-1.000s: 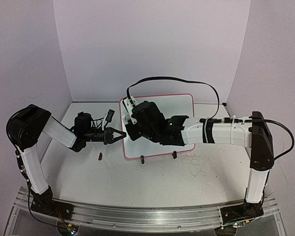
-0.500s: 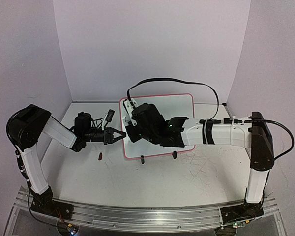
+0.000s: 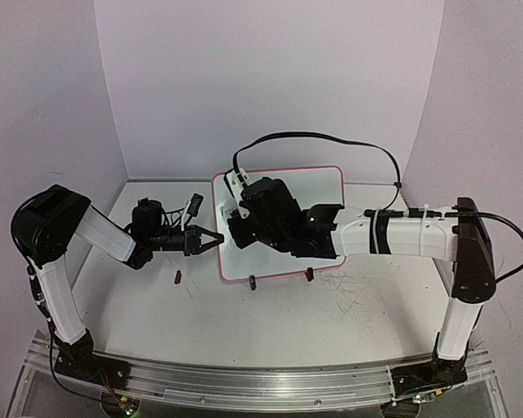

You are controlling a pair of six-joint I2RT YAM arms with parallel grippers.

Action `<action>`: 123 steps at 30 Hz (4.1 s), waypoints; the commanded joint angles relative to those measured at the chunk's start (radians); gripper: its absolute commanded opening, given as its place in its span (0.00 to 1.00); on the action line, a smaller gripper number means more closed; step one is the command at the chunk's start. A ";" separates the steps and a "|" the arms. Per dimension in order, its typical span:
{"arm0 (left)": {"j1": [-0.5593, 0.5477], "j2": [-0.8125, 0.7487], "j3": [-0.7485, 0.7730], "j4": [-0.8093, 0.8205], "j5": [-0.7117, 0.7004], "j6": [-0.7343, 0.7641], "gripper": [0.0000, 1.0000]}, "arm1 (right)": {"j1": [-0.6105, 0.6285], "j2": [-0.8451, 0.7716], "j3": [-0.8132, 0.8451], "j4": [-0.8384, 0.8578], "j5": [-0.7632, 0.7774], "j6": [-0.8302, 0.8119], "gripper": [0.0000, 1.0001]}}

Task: Write a sentence on the whiteboard

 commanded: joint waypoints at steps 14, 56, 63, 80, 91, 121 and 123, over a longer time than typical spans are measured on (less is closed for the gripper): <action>-0.005 -0.017 0.000 0.025 -0.027 0.024 0.00 | -0.009 0.001 0.051 0.039 0.051 0.002 0.00; -0.005 -0.014 0.000 0.025 -0.026 0.026 0.00 | -0.017 0.044 0.075 -0.006 0.076 0.021 0.00; -0.005 -0.014 -0.001 0.025 -0.026 0.026 0.00 | -0.017 0.047 0.073 -0.011 0.061 0.029 0.00; -0.005 -0.014 -0.001 0.025 -0.026 0.026 0.00 | -0.011 0.057 0.069 -0.027 0.015 0.052 0.00; -0.005 -0.015 -0.001 0.025 -0.024 0.026 0.00 | -0.005 0.071 0.080 -0.034 0.005 0.061 0.00; -0.005 -0.017 -0.002 0.024 -0.027 0.027 0.00 | 0.007 0.057 0.027 -0.077 0.015 0.110 0.00; -0.005 -0.017 -0.002 0.024 -0.026 0.026 0.00 | 0.010 0.054 0.018 -0.079 0.015 0.117 0.00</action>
